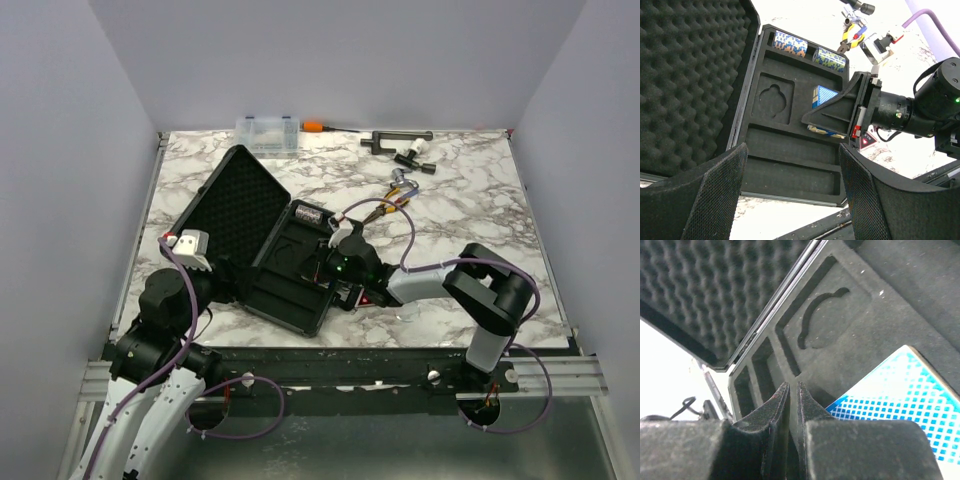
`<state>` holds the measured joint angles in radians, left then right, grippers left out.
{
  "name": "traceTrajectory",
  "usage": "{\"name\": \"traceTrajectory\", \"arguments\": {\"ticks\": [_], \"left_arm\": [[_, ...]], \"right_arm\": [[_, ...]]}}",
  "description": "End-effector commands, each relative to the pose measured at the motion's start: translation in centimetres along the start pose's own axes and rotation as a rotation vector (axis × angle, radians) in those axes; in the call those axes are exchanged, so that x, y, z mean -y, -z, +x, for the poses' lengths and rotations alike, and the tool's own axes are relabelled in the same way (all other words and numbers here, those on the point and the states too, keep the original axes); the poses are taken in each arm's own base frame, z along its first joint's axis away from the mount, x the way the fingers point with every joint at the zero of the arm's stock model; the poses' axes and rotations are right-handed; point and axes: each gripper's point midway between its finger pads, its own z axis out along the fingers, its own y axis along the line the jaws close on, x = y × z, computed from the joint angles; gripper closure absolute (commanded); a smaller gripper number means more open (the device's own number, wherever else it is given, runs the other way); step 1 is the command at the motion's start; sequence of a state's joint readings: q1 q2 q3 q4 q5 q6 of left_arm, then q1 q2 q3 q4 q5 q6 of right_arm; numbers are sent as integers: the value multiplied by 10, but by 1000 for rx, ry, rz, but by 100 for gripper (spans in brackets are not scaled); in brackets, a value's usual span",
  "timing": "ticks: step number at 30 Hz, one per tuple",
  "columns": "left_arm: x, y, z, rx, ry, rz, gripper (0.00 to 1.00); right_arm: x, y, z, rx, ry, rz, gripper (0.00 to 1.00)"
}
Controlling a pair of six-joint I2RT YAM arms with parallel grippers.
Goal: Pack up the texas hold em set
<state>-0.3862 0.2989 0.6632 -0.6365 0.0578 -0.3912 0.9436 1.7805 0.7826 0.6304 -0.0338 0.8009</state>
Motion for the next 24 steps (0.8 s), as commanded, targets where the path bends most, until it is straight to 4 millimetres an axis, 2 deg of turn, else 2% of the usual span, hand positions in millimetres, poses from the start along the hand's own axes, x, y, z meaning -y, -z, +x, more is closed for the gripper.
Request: {"name": "traceTrajectory", "arguments": {"ticks": [1, 7, 9, 11, 15, 17, 20, 24], "left_arm": [[-7, -3, 5, -19, -7, -35, 26], [-7, -5, 6, -30, -6, -37, 26], [-7, -4, 5, -26, -7, -37, 26], [-7, -4, 5, -24, -7, -37, 26], [-7, -2, 3, -12, -9, -36, 26], [-8, -2, 2, -8, -8, -38, 26], [-7, -2, 2, -9, -9, -35, 26], [-6, -1, 2, -8, -9, -31, 26]], "right_arm": [[31, 13, 59, -185, 11, -47, 85], [42, 14, 57, -210, 21, -65, 85], [39, 14, 47, -219, 54, -31, 84], [33, 17, 27, -194, 84, 18, 83], [5, 30, -26, -122, 139, 84, 78], [-4, 38, -44, -103, 152, 119, 76], [-12, 50, -62, -80, 159, 159, 77], [1, 61, -66, -72, 155, 247, 92]]}}
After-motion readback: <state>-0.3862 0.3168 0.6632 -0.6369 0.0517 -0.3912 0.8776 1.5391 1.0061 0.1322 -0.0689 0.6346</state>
